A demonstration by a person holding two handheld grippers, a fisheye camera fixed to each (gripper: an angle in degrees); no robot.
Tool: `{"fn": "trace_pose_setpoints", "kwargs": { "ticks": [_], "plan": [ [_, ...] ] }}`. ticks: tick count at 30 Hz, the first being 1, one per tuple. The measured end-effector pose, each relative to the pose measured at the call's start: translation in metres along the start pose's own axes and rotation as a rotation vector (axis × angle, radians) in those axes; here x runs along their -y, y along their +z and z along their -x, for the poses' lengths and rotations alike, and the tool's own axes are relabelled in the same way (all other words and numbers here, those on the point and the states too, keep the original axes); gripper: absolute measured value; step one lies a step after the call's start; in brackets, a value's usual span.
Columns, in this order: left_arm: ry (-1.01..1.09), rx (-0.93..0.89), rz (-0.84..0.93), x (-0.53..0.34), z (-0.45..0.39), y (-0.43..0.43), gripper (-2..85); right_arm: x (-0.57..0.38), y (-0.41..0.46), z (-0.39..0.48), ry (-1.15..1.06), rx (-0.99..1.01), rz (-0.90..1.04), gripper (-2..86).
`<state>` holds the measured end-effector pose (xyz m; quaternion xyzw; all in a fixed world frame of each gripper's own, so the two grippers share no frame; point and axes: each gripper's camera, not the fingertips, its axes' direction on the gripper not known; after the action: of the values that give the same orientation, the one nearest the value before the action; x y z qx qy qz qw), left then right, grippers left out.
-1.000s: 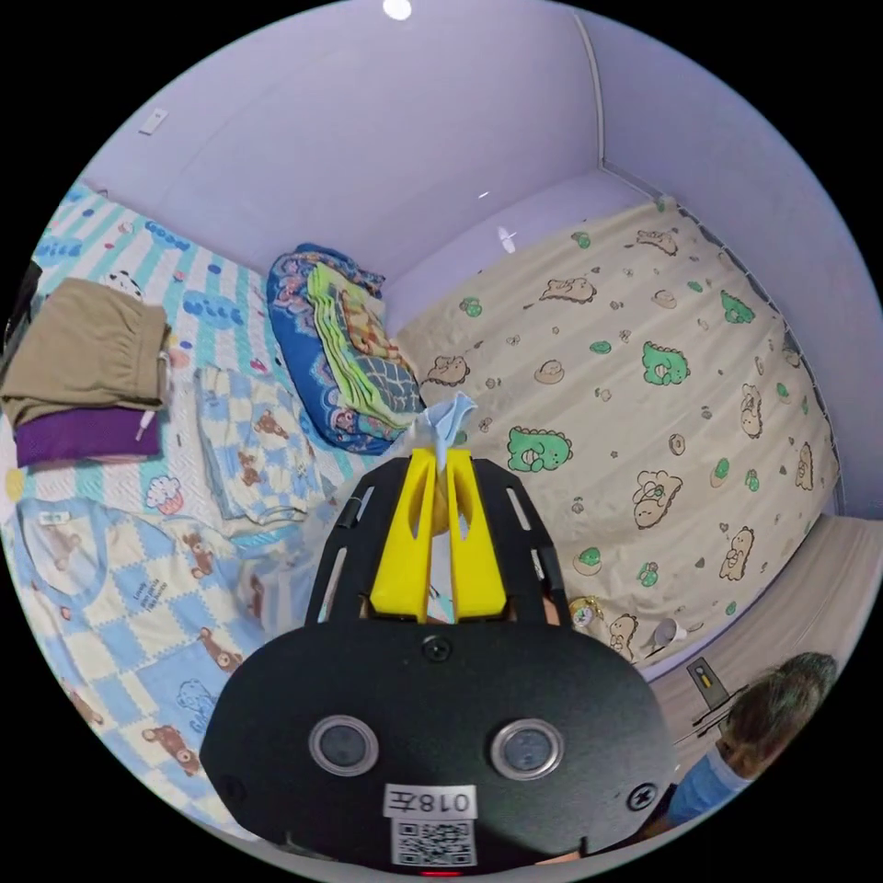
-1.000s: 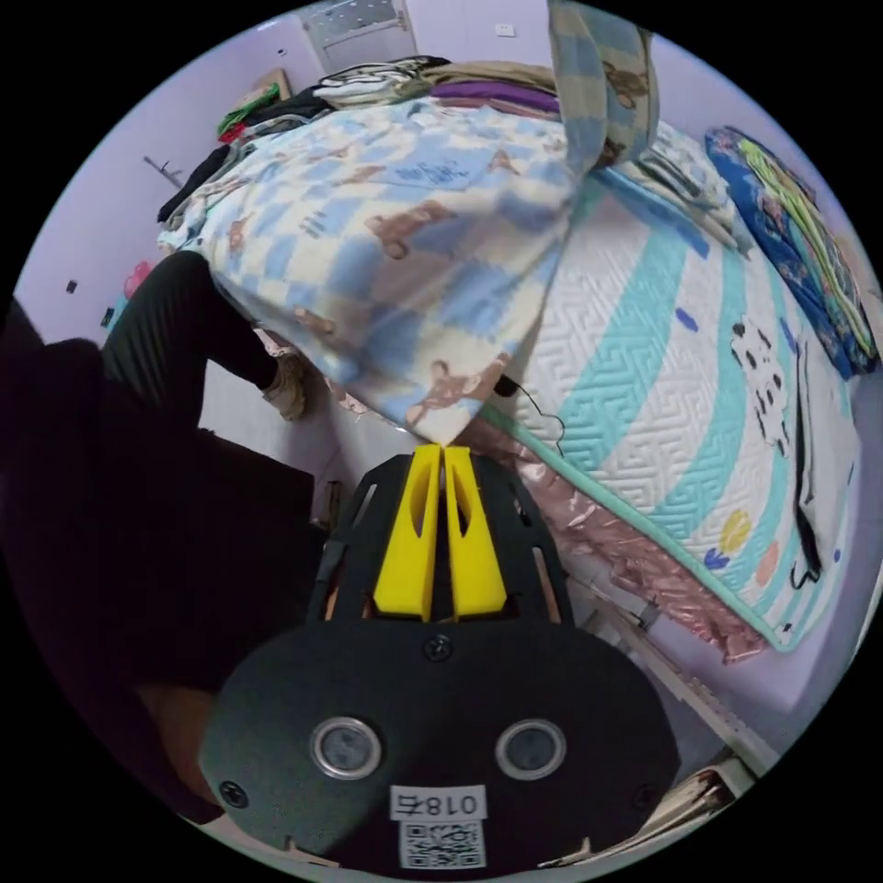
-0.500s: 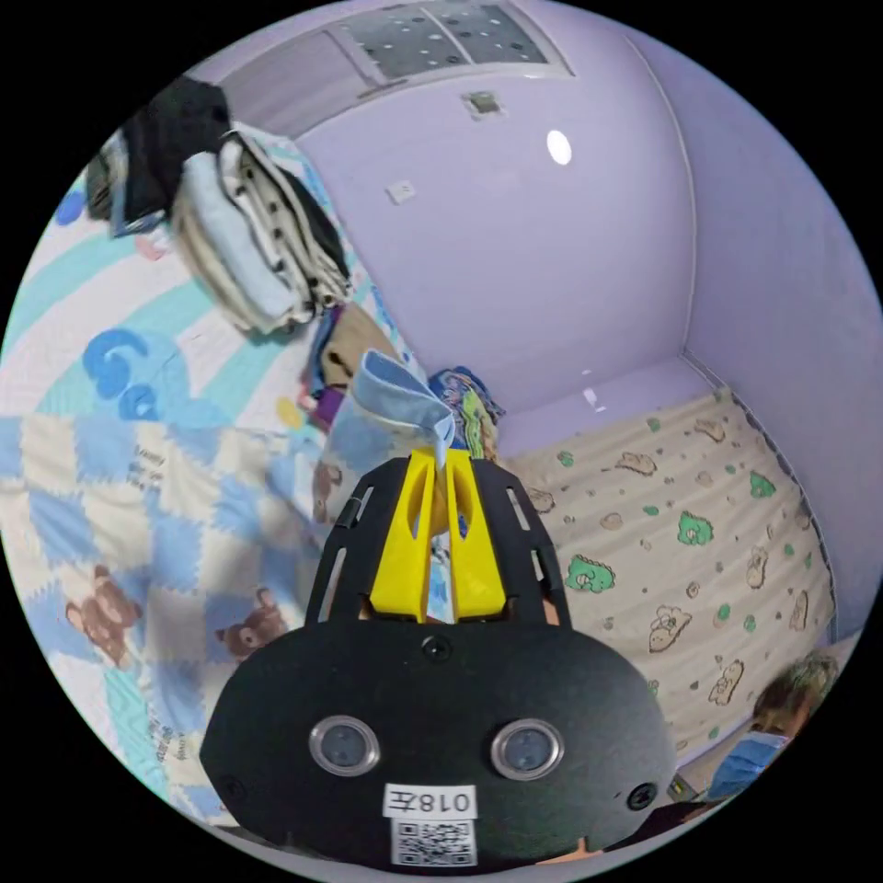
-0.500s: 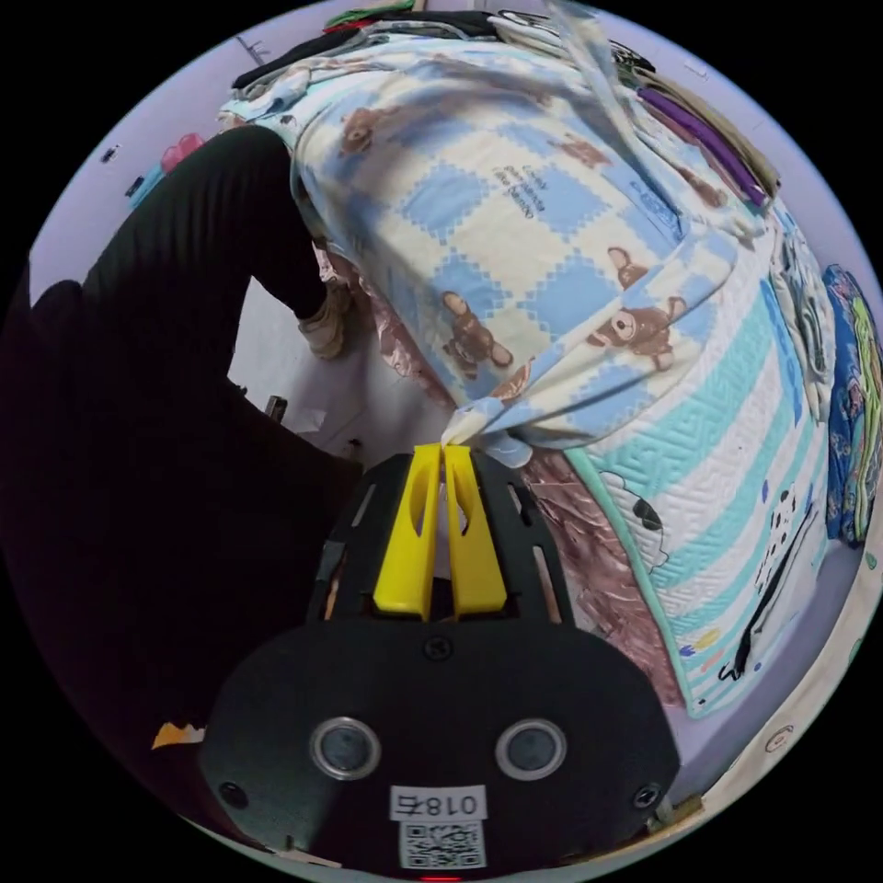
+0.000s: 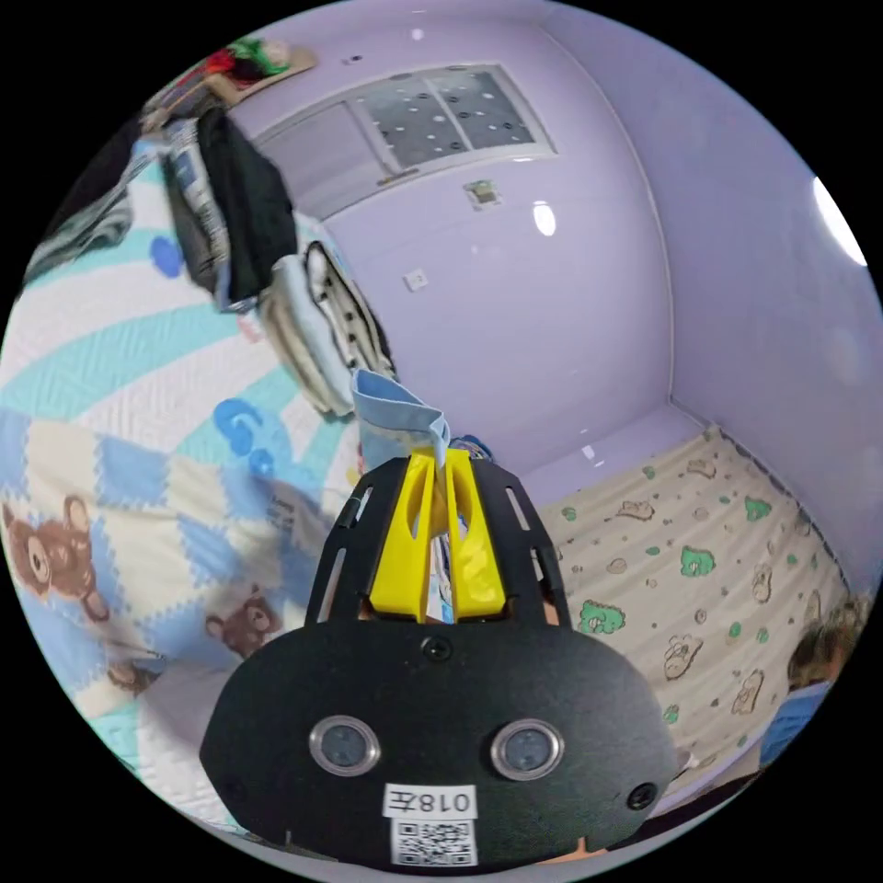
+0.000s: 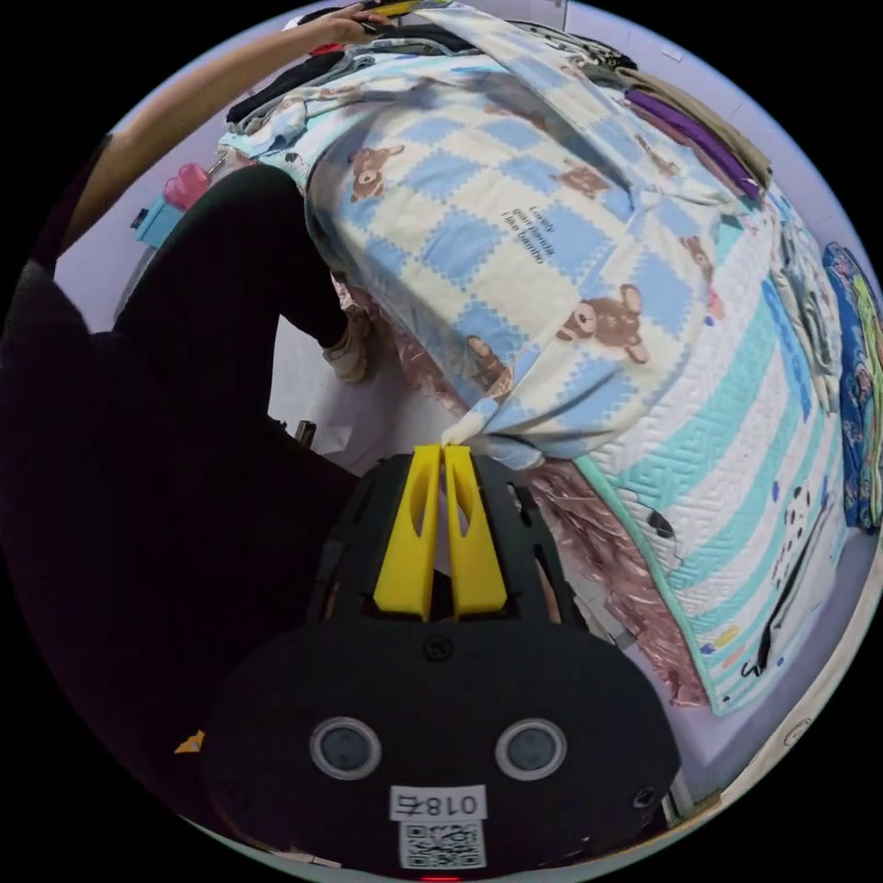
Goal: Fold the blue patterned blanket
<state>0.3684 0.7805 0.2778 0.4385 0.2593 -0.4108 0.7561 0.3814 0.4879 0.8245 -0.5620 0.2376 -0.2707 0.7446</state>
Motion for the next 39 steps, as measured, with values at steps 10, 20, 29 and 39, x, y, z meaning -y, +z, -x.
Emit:
{"fn": "trace_pose_setpoints", "kwargs": {
  "ticks": [10, 20, 29, 39],
  "plan": [
    [-0.02, 0.041, -0.015, -0.047, 0.03, -0.012, -0.9, 0.005, -0.012, -0.015, 0.036, 0.086, -0.057, -0.8],
    [0.088, -0.033, 0.013, -0.027, -0.043, 0.028, -0.9, -0.029, -0.065, -0.069, 0.201, 0.236, -0.327, -0.5],
    [0.021, 0.18, 0.091, -0.045, -0.043, 0.046, 0.6, 0.006, 0.002, -0.073, 0.106, 0.38, -0.179, 4.8],
    [-0.066, 0.48, 0.242, -0.063, -0.062, 0.024, 12.3, -0.014, 0.02, -0.122, 0.267, 0.216, 0.001, 9.0]
  ]
}}
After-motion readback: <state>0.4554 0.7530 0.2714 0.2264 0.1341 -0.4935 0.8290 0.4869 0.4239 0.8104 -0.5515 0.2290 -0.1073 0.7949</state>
